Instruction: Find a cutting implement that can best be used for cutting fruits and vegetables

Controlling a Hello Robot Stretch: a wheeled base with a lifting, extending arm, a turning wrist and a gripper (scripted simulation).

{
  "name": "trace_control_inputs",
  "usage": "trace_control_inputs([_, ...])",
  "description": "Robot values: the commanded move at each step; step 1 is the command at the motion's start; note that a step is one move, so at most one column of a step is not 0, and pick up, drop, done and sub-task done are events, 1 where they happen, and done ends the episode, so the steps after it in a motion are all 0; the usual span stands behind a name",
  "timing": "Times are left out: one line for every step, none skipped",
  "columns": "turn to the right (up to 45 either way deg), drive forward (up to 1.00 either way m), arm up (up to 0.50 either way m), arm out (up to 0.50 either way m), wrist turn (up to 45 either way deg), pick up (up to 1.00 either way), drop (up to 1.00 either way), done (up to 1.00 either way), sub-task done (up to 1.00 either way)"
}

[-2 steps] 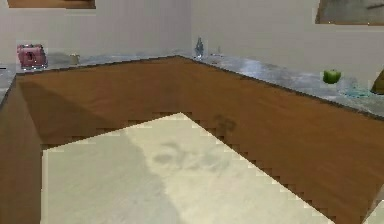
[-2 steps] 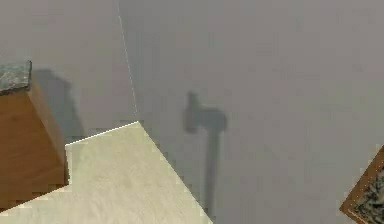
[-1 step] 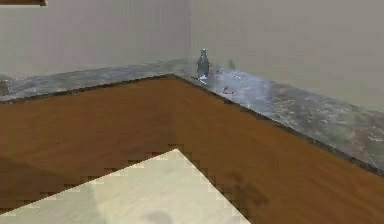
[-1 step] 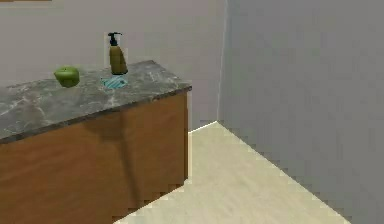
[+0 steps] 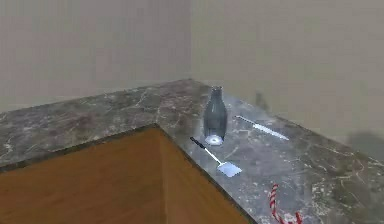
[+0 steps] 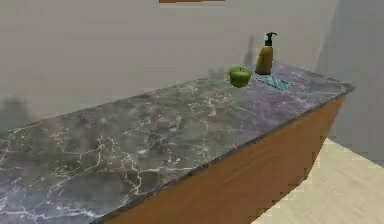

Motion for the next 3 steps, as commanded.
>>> trace_control_inputs([-21.0, 0.00, 0.00, 0.00, 0.0, 0.00, 0.00, 0.00, 0.00])
trace_control_inputs([0.0, 0.10, 0.00, 0.00, 0.0, 0.00, 0.00, 0.00, 0.00])
trace_control_inputs([42.0, 0.00, 0.00, 0.00, 0.0, 0.00, 0.00, 0.00, 0.00])
